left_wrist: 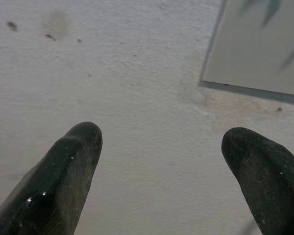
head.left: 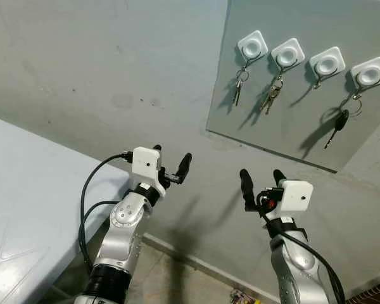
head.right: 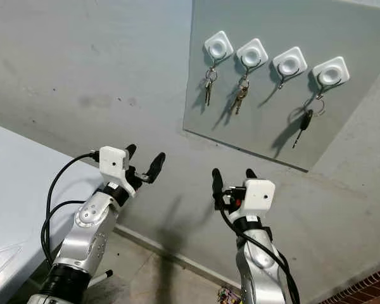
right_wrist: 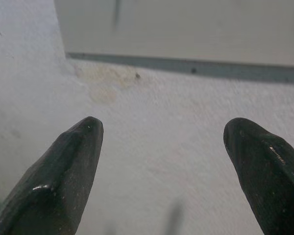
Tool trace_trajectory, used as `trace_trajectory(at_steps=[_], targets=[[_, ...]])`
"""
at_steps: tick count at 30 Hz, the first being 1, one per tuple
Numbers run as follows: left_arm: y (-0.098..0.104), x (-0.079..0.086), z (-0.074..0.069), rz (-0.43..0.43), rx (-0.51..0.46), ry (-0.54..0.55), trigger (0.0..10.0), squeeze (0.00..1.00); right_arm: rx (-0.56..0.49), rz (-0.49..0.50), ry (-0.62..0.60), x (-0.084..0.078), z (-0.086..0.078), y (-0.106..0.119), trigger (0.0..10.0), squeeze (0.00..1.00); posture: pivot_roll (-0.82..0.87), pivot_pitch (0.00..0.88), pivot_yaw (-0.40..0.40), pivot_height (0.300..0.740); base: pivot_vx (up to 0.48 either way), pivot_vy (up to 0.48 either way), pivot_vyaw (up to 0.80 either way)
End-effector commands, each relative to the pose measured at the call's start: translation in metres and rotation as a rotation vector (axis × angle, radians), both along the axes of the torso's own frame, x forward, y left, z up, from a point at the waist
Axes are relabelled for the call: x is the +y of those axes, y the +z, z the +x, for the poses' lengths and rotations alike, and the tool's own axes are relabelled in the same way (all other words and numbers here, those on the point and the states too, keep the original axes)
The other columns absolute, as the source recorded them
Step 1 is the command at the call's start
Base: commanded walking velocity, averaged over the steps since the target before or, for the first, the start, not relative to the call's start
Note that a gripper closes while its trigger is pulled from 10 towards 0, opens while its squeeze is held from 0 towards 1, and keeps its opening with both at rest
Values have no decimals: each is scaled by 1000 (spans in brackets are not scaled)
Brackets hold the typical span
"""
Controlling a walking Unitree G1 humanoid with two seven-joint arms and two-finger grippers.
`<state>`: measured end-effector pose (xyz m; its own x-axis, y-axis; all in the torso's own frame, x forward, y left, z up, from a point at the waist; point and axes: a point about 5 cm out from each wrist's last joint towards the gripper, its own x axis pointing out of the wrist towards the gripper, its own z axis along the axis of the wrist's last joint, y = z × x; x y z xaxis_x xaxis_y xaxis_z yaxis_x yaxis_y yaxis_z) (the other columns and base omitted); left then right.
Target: Hang keys on a hook
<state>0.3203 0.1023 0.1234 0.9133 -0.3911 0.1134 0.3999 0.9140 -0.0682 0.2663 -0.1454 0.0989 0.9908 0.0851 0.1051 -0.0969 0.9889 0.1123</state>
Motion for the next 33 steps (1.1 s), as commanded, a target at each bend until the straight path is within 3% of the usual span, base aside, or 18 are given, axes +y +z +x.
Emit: trace_trajectory(at_steps=[1, 2, 3, 4, 5, 16, 20, 21, 22, 33], targets=[[2, 6, 3, -3, -7, -6, 10000, 0, -26, 25, -49, -6, -2, 5, 10000, 0, -101, 5, -33, 740, 0, 0, 0], [2, 6, 3, -3, -7, -6, 10000, 0, -26, 25, -49, -6, -2, 5, 10000, 0, -101, 5, -33, 740, 0, 0, 0], [5, 10, 6, 1, -17, 11, 10000, 0, -14, 42, -58, -9, -4, 3, 10000, 651, -101, 4, -34, 740, 0, 0, 0], [6, 10, 6, -2, -19, 15, 10000, 0, -11, 49, -57, -10, -4, 3, 10000, 651, -101, 4, -34, 740, 0, 0, 0], [7, 11, 7, -4, -21, 16, 10000, 0, -8, 60, -59, -10, -5, 2, 10000, 1000, -101, 4, -34, 740, 0, 0, 0], [8, 6, 6, 13, -31, -38, 10000, 0, -12, 53, -51, -11, -6, 3, 10000, 1000, -102, 0, -32, 740, 0, 0, 0], [5, 5, 4, 0, -26, -36, 10000, 0, -10, -24, -60, -13, -8, 1, 10000, 1000, -102, 0, -32, 740, 0, 0, 0], [5, 5, 3, -7, -21, -39, 10000, 0, -2, -27, -62, -13, -9, 0, 10000, 137, -105, 0, -27, 740, 0, 0, 0], [4, 5, 2, -9, -19, -40, 10000, 0, 2, -27, -57, -13, -9, -1, 10000, 0, -105, 0, -27, 740, 0, 0, 0], [5, 9, 5, -2, -16, -18, 10000, 0, -1, -101, -48, -14, -8, -1, 10000, 0, -94, 0, -35, 740, 0, 0, 145]])
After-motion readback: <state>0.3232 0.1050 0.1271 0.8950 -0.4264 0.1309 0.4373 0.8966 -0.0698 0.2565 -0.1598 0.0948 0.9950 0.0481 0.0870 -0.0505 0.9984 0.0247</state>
